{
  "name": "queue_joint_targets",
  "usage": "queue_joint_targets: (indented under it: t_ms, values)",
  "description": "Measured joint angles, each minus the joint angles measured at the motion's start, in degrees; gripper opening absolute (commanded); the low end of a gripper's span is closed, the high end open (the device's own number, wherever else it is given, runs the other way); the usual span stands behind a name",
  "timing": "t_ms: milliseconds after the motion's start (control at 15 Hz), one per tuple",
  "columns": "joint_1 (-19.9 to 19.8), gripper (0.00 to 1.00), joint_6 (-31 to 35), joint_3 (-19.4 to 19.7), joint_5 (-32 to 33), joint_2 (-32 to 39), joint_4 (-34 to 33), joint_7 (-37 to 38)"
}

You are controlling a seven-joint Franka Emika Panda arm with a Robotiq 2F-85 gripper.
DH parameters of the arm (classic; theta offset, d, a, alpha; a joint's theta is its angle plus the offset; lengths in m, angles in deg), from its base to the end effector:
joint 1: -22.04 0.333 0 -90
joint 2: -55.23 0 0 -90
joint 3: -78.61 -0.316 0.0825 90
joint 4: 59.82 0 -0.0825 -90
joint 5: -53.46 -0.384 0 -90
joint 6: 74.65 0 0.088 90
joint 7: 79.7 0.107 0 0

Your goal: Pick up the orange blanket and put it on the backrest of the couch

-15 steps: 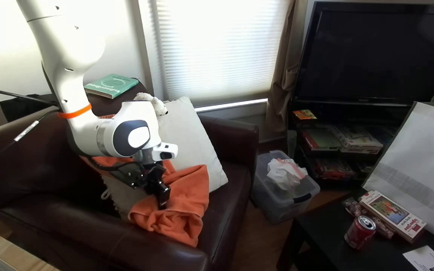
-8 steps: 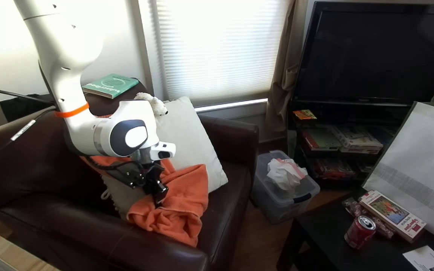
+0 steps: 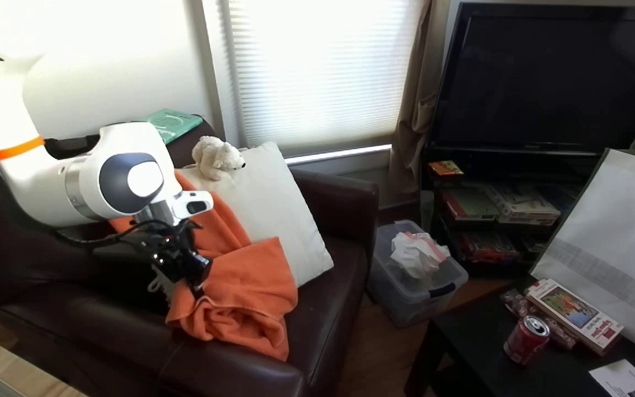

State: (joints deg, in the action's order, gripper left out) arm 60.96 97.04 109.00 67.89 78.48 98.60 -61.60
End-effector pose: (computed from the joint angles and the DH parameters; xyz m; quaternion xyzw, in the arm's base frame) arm 0.3492 0.0361 0.1026 0.9898 0.0538 -0.0439 0.1245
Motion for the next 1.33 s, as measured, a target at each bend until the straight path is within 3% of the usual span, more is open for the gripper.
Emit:
queue_joint_targets:
  t_ms: [333, 400, 467, 600, 667, 933, 1200, 1333]
  values:
    - [21.50, 0.03, -6.58, 12.13, 18.64, -4.98, -1.33, 10.32]
    - [25.28, 0.11, -8.23, 14.11, 22.41, -6.47, -1.28, 13.05]
    - [26.80, 0.11, -9.11, 14.46, 22.85, -7.50, -1.32, 14.14]
    - [26.23, 0.11, -9.06, 14.34, 22.74, -7.02, -1.36, 14.05]
    - [25.76, 0.03, -9.03, 14.34, 22.74, -6.76, -1.38, 13.92]
    - [26.99, 0.03, -9.45, 15.32, 24.54, -6.72, -2.89, 14.74]
    - [41.79, 0.03, -21.21, 25.93, 41.48, -12.30, -9.98, 27.82]
    - [47.61, 0.03, -29.31, 28.09, 50.06, -17.09, -12.49, 32.82]
